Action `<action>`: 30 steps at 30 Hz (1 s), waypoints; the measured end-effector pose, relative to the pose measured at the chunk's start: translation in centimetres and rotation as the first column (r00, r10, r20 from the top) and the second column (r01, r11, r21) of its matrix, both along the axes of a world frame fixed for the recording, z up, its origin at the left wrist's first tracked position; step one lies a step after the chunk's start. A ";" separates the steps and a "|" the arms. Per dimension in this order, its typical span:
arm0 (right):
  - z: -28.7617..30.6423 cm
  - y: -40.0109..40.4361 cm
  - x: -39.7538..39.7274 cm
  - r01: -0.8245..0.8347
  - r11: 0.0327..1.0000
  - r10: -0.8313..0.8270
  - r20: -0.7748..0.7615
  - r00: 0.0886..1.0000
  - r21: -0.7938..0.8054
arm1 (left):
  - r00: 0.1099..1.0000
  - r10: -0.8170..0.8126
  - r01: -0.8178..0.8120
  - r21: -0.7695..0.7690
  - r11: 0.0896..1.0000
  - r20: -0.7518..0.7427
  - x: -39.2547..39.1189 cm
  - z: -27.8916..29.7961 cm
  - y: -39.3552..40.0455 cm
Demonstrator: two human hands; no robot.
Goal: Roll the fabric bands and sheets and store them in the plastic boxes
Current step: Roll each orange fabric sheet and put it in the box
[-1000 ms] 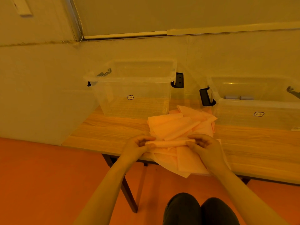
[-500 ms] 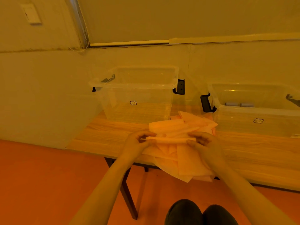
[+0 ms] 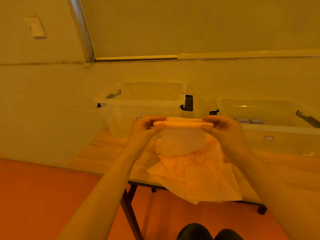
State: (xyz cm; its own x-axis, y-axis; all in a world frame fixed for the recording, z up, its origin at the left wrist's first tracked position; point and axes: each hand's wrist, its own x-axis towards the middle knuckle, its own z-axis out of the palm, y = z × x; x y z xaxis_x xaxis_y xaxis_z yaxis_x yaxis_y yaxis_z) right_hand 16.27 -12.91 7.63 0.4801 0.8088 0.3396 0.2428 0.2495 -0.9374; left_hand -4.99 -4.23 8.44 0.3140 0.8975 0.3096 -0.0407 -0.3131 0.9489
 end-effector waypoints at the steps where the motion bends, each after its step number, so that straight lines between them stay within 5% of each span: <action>1: 0.1 0.1 0.1 -0.004 1.000 0.005 -0.002 1.000 0.005 | 1.000 0.001 -0.001 -0.012 1.000 -0.001 0.1 0.0 0.1; 10: -5.7 0.5 1.8 -0.074 0.975 0.059 -0.079 0.995 -0.209 | 0.997 0.076 -0.082 -0.246 0.966 -0.034 1.8 -5.5 0.0; 13: -7.6 0.5 2.1 -0.055 0.971 0.043 -0.053 0.998 -0.232 | 0.975 0.193 -0.210 -0.187 0.960 -0.107 2.2 -8.0 0.1; 19: -10.2 0.5 1.8 0.013 0.975 -0.022 -0.040 0.999 -0.223 | 0.953 0.304 -0.289 -0.282 0.915 0.009 3.3 -10.9 -0.5; 30: -12.1 0.7 1.7 0.091 0.977 -0.093 -0.001 0.996 -0.195 | 0.965 0.164 -0.197 -0.155 0.968 -0.204 3.3 -13.1 0.5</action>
State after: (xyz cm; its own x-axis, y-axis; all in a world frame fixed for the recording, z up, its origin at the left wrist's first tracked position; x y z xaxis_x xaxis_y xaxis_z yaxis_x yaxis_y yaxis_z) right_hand 17.95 -12.23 -4.48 0.5585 0.8109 0.1748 0.2466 0.0390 -0.9683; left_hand -1.72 -3.70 -4.69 0.1794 0.9791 0.0962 0.1853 -0.1296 0.9741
